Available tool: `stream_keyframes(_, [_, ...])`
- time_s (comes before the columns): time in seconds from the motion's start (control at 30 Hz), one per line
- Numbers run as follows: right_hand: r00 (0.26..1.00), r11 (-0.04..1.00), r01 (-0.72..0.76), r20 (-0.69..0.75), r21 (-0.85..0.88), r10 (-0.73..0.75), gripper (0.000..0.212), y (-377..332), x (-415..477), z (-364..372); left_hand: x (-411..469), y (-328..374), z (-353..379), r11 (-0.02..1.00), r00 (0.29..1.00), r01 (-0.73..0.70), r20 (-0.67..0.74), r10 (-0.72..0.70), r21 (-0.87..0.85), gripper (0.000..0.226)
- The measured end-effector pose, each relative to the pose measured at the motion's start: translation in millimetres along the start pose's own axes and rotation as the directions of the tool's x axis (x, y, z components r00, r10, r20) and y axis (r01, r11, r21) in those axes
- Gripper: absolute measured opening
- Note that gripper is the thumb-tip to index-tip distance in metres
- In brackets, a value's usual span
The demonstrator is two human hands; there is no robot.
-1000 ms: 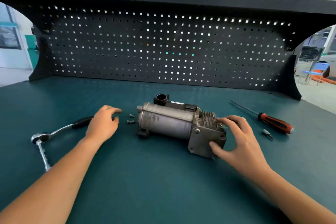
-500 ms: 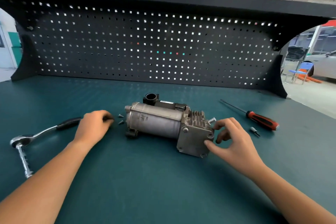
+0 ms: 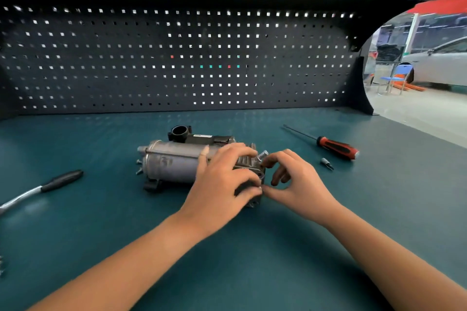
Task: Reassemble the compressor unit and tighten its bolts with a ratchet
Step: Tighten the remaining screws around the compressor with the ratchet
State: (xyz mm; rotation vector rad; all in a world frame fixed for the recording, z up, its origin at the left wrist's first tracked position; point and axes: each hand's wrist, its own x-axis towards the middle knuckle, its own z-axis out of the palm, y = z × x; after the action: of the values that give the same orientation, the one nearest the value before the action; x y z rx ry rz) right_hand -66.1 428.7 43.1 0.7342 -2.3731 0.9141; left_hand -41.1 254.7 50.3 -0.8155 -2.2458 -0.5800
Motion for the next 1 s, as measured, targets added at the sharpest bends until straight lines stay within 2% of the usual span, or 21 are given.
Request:
stream_keyframes(0.17, [1.000,1.000,-0.003,-0.003,0.008,0.003,0.030,2,1,-2,-1,-7,11,0.998,0.998,0.065,-0.001,-0.065,0.027,0.011])
stream_keyframes(0.4, [0.996,0.996,-0.088,0.005,0.023,0.088,0.017,-1,0,4,2,-8,12,0.986,0.991,0.111,-0.065,-0.120,-0.124,0.005])
stream_keyframes(0.47, [0.992,0.990,-0.126,-0.004,0.060,0.126,0.015,-2,-1,5,2,-7,12,0.980,0.987,0.127,-0.077,-0.140,-0.154,0.010])
stream_keyframes(0.67, [0.987,0.979,-0.159,-0.006,0.126,0.161,0.010,-4,-1,5,2,-5,14,0.976,0.981,0.151,-0.096,-0.167,-0.155,0.005])
stream_keyframes(0.73, [0.985,0.973,-0.169,-0.010,0.156,0.173,0.013,-3,0,4,3,-5,14,0.974,0.979,0.157,-0.104,-0.175,-0.162,0.005])
stream_keyframes(0.8, [0.976,0.947,-0.202,-0.023,0.251,0.215,0.023,-2,1,3,4,-5,13,0.970,0.977,0.156,-0.117,-0.179,-0.185,0.005])
stream_keyframes(0.87, [0.965,0.903,-0.248,0.011,0.352,0.261,0.024,-1,2,1,4,-5,12,0.965,0.975,0.166,-0.114,-0.192,-0.203,0.009])
stream_keyframes(1.0, [0.956,0.893,-0.292,0.087,0.343,0.280,0.021,-2,2,3,0,-6,15,0.971,0.979,0.165,-0.087,-0.182,-0.173,0.004])
